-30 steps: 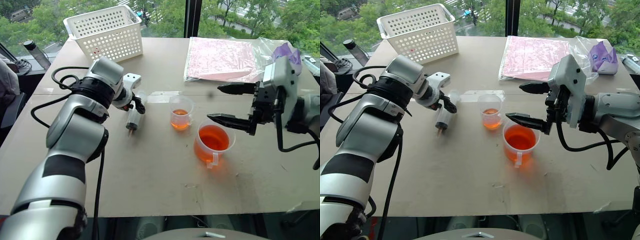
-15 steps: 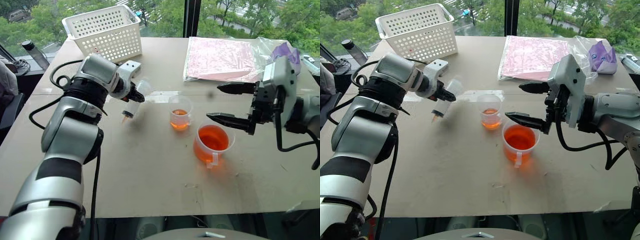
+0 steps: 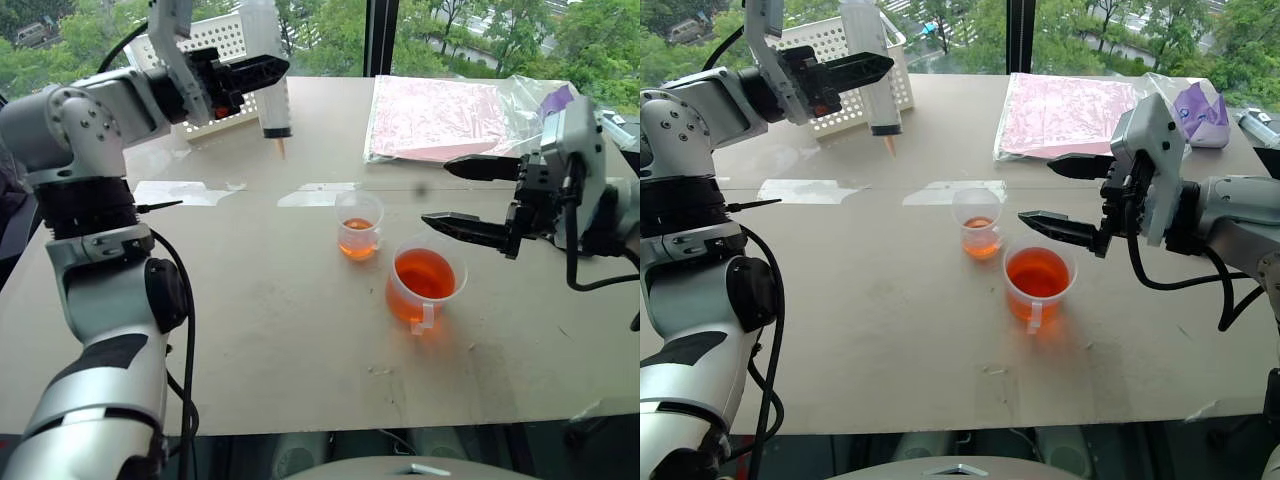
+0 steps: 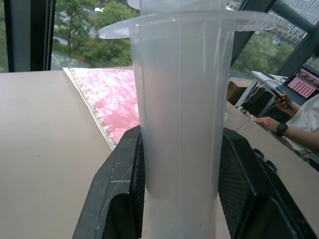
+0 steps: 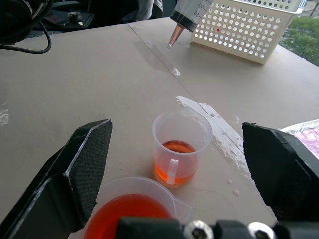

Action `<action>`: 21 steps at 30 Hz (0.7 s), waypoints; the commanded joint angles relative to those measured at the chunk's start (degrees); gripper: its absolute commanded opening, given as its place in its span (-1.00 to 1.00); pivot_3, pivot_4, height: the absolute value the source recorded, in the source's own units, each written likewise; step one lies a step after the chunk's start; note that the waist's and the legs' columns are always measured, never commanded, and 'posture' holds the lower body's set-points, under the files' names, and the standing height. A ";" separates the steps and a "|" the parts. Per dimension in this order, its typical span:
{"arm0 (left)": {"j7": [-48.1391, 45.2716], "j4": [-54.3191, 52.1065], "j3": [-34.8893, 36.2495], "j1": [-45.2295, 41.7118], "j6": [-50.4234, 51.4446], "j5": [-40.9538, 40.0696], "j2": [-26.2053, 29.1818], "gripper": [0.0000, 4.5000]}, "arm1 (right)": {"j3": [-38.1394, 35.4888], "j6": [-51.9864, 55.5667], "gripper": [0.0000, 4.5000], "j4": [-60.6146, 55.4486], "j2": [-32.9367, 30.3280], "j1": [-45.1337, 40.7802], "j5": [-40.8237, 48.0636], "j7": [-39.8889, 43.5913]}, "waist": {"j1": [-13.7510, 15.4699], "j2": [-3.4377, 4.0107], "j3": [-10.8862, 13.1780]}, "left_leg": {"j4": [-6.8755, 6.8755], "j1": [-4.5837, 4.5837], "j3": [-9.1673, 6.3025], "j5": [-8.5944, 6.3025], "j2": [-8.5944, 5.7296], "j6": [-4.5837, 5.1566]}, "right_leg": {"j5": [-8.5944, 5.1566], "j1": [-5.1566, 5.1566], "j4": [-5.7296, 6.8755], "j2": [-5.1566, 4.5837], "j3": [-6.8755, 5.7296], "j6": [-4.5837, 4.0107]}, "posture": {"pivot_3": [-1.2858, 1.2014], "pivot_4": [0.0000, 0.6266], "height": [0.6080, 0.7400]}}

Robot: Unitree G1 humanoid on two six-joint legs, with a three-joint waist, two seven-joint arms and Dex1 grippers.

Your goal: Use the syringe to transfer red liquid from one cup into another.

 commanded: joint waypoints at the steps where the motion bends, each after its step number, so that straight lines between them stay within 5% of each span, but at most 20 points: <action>1: -2.14 -12.65 0.67 4.61 -5.19 -7.68 -5.53 -0.40 | -7.24 -2.45 0.98 2.66 0.98 -0.92 2.05 -0.73 | 0.30 -0.02 -0.02 | 0.01 0.00 -0.01 0.00 0.00 0.00 | 0.00 0.03 -0.01 -0.01 -0.01 0.00 | 0.03 -0.52 1.00; 11: -6.09 -25.10 -17.12 16.72 -23.90 -4.53 -17.66 -0.40 | -20.41 -9.12 0.98 -1.23 4.40 10.82 1.73 -3.54 | 1.07 0.02 -0.19 | 0.05 0.06 0.01 0.00 -0.01 0.01 | 0.00 0.18 0.01 0.01 -0.03 0.00 | 0.03 -0.52 1.00; 21: -7.82 -24.55 -24.88 20.56 -28.89 -2.46 -18.48 -0.40 | -25.40 -8.68 0.98 -6.93 2.95 16.12 8.68 -9.74 | 0.32 0.09 -0.23 | -0.05 0.66 0.12 0.00 0.03 0.02 | 0.00 0.51 -0.09 0.11 0.22 -0.01 | 0.03 -0.52 1.00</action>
